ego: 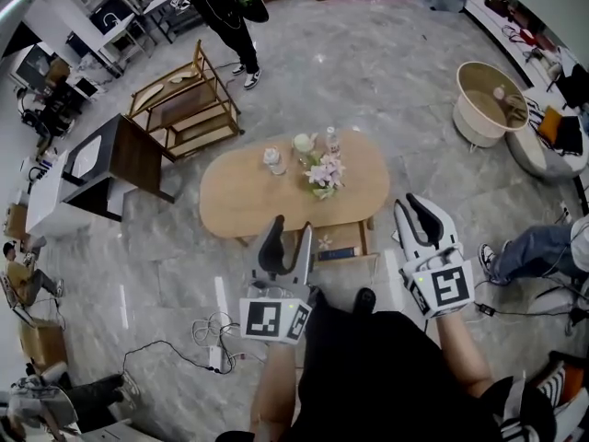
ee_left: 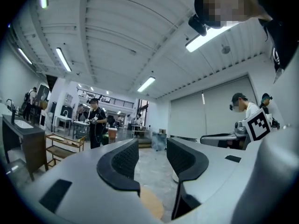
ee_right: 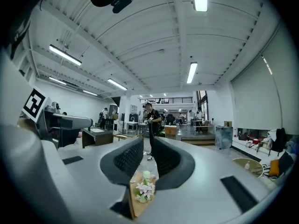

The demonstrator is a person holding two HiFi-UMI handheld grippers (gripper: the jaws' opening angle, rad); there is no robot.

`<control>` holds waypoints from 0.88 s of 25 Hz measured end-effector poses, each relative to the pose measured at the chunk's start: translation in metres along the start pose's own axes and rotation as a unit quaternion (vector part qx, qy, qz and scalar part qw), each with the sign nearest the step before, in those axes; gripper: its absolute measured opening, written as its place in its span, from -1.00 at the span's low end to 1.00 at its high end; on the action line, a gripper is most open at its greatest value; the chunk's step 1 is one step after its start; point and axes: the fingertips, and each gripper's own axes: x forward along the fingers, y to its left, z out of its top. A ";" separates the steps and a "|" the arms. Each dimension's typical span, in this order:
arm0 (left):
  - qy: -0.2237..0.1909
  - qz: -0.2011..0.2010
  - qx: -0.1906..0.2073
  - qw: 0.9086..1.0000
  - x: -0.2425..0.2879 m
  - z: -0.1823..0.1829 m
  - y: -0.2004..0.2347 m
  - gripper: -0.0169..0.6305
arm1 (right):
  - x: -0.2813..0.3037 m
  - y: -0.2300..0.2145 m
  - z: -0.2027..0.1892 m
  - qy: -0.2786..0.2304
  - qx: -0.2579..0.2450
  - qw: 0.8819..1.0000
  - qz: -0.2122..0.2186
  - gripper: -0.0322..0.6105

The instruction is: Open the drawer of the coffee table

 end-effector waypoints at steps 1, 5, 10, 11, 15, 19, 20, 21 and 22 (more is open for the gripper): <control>-0.001 0.001 0.003 1.000 -0.001 0.002 -0.001 -0.39 | -0.002 0.000 0.001 -0.003 0.003 1.000 0.001 -0.73; -0.003 0.004 0.009 1.000 -0.005 0.008 -0.003 -0.71 | -0.010 -0.001 0.001 -0.013 0.012 1.000 0.004 -0.85; 0.010 0.008 0.008 1.000 -0.008 0.007 0.001 -0.89 | -0.014 -0.001 0.002 -0.022 0.025 0.999 0.019 -0.86; 0.013 0.010 0.007 1.000 -0.009 0.006 0.003 -0.90 | -0.013 0.001 0.001 -0.018 0.028 0.999 0.025 -0.86; 0.019 0.011 0.005 1.000 -0.012 0.003 0.007 -0.91 | -0.011 0.008 -0.008 0.005 0.032 0.998 0.049 -0.86; 0.024 0.013 0.006 1.000 -0.014 0.001 0.008 -0.91 | -0.010 0.010 -0.014 0.019 0.030 0.998 0.058 -0.86; 0.026 0.014 0.006 1.000 -0.015 0.000 0.008 -0.91 | -0.010 0.010 -0.015 0.022 0.027 0.998 0.059 -0.86; 0.027 0.015 0.005 1.000 -0.015 -0.001 0.008 -0.91 | -0.010 0.010 -0.015 0.024 0.023 0.998 0.059 -0.86; 0.028 0.015 0.004 0.999 -0.015 -0.002 0.009 -0.91 | -0.010 0.011 -0.015 0.025 0.019 0.998 0.060 -0.86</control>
